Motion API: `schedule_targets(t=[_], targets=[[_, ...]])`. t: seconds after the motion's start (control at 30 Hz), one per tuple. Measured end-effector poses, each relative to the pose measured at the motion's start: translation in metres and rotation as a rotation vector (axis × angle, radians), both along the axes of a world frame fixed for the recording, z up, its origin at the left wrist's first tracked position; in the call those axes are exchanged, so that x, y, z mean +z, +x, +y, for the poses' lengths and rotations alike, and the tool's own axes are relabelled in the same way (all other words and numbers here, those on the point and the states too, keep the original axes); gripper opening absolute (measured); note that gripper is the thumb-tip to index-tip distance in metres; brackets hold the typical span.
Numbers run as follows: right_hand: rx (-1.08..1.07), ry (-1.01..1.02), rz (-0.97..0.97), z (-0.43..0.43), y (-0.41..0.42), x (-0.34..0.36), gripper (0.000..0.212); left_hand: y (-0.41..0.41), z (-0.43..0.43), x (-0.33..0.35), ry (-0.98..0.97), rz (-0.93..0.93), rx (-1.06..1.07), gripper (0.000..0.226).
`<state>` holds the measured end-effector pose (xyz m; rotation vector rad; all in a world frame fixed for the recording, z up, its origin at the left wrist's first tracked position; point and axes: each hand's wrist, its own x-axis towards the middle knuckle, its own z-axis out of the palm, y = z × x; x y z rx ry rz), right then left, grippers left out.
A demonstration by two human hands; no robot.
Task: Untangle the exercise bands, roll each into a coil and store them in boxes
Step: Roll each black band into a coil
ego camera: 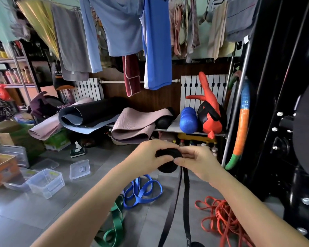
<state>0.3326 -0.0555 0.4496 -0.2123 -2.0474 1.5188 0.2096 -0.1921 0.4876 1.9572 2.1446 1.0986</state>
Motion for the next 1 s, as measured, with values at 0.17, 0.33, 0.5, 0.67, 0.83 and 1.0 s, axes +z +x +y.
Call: schedule_targets(t=[0.17,0.33,0.5,0.67,0.83,1.0], targets=[[-0.011,-0.042,0.06,-0.002,0.003,-0.002,0.034,0.004,-0.005,-0.009,0.067,-0.114,0.072,0.039],[-0.041,-0.105,0.09,-0.005,0.008,-0.011,0.031,0.014,-0.003,-0.024,0.353,-0.434,0.122,0.045],[-0.043,-0.29,0.153,-0.013,0.009,-0.031,0.024,0.026,0.002,-0.038,0.472,-0.828,0.118,0.042],[-0.087,-0.299,0.1,-0.008,0.016,-0.039,0.024,0.025,0.001,-0.054,0.311,-0.719,0.148,0.034],[-0.061,-0.062,-0.111,-0.005,0.023,-0.046,0.027,0.008,-0.007,-0.059,-0.052,0.012,0.16,0.047],[-0.045,0.021,-0.217,-0.008,0.025,-0.052,0.027,0.013,-0.009,-0.066,-0.236,0.191,0.001,0.056]])
